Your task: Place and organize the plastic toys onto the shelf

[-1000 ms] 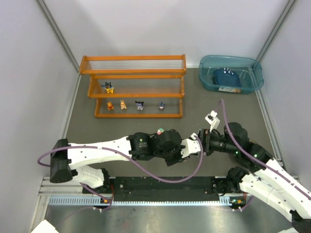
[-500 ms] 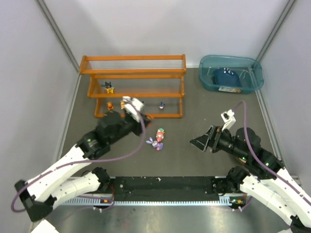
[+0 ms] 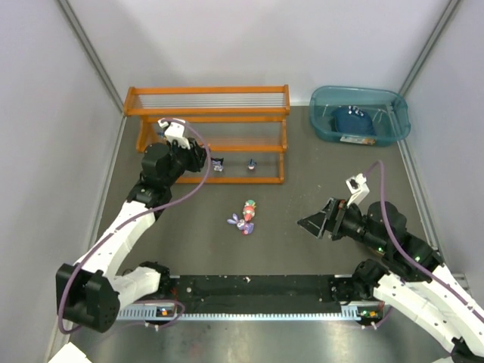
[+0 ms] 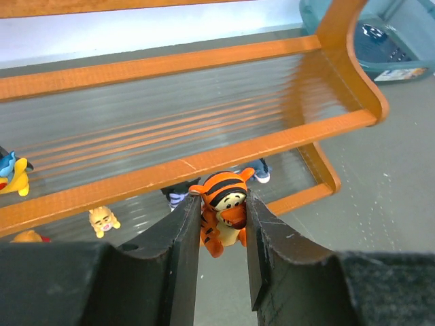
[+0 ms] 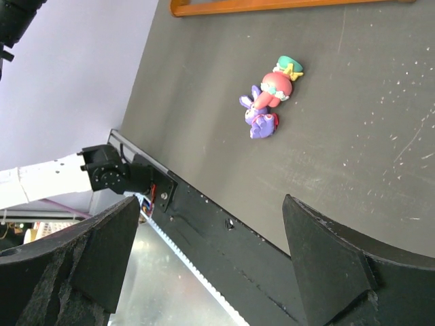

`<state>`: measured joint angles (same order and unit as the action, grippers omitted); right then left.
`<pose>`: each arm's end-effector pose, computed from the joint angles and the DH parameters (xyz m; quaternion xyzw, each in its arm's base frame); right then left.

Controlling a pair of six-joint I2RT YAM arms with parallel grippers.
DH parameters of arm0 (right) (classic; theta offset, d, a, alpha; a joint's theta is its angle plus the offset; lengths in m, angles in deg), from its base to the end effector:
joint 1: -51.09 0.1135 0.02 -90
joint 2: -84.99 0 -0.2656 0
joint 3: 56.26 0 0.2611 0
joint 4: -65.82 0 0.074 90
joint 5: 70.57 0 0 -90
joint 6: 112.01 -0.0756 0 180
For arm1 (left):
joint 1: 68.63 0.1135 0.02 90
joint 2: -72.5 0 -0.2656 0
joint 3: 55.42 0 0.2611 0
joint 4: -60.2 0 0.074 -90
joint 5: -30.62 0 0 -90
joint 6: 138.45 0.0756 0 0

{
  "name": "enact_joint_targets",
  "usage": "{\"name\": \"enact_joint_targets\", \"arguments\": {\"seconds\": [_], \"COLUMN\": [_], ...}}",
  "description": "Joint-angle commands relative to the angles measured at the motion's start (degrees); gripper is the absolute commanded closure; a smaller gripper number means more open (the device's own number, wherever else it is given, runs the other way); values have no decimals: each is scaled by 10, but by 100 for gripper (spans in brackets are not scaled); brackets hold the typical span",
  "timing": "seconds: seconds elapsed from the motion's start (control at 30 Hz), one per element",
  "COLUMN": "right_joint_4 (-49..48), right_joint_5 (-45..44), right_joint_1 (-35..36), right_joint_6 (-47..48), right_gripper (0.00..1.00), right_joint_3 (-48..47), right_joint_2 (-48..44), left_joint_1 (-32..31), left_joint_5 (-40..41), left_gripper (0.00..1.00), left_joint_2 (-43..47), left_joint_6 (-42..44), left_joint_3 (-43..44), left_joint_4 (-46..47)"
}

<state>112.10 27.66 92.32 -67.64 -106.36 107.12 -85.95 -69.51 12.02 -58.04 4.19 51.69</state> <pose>0.1026 0.1043 0.2893 -0.0110 0.8095 0.4438 0.3842 0.2792 -0.1010 0.3165 0.1082 0.7540 -0.2154 0.6110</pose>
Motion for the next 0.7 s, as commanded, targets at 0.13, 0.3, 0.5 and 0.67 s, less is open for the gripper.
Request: {"name": "enact_joint_targets", "arguments": {"seconds": [0.13,0.3,0.5,0.67], "right_joint_4": [-4,-4,-6,-6], "right_joint_5": [-23,-23,-30,-24], "right_joint_1": [2,2,0,-4], "right_joint_6": [19,35,53,62], "right_gripper": [13,13,12,11], "right_joint_3": [5,-1,-3,-3], "right_joint_2": [12,34,47,58], "left_joint_1": [9,9,9,9], "left_joint_5": [61,116,123,106], "left_gripper": [100,100,100,100], "left_joint_2": [-56,-94,-136,-175], "left_joint_6": [-48,-23,8,47], "left_joint_3": [-38,-62,-85,-95], "left_joint_4": [232,309,407,482]}}
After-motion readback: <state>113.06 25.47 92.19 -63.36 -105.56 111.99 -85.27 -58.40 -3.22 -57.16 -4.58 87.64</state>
